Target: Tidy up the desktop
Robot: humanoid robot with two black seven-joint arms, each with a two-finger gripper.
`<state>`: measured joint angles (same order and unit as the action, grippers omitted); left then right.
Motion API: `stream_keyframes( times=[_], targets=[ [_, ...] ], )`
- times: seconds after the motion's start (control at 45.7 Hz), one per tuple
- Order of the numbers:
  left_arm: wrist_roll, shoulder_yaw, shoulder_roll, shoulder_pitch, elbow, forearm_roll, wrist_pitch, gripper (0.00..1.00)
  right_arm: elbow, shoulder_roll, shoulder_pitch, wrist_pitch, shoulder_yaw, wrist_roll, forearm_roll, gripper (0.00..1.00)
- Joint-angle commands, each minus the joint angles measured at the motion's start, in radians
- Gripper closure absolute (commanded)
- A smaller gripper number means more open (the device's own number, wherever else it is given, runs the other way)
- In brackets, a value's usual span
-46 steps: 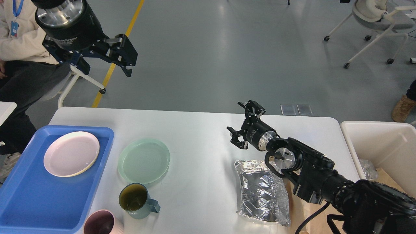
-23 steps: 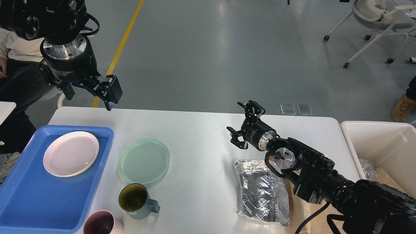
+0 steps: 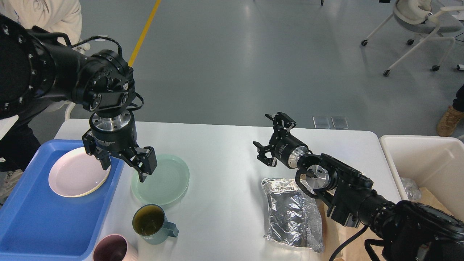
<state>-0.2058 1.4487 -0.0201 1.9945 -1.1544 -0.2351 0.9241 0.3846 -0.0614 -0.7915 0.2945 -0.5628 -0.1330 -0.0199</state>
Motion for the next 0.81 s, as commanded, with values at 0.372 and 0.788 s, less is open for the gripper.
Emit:
stream_keyframes(
  times=[0.372,0.788],
  targets=[
    [0.011,0.018,0.042,-0.27,0.088,-0.004,-0.074,0.04,-0.001,0.0,0.0,0.0,0.0,0.0,0.0,0.0],
    [0.011,0.006,0.068,-0.349,0.125,-0.001,-0.257,0.04,0.0,0.0,0.0,0.0,0.0,0.001,0.0,0.0]
  ],
)
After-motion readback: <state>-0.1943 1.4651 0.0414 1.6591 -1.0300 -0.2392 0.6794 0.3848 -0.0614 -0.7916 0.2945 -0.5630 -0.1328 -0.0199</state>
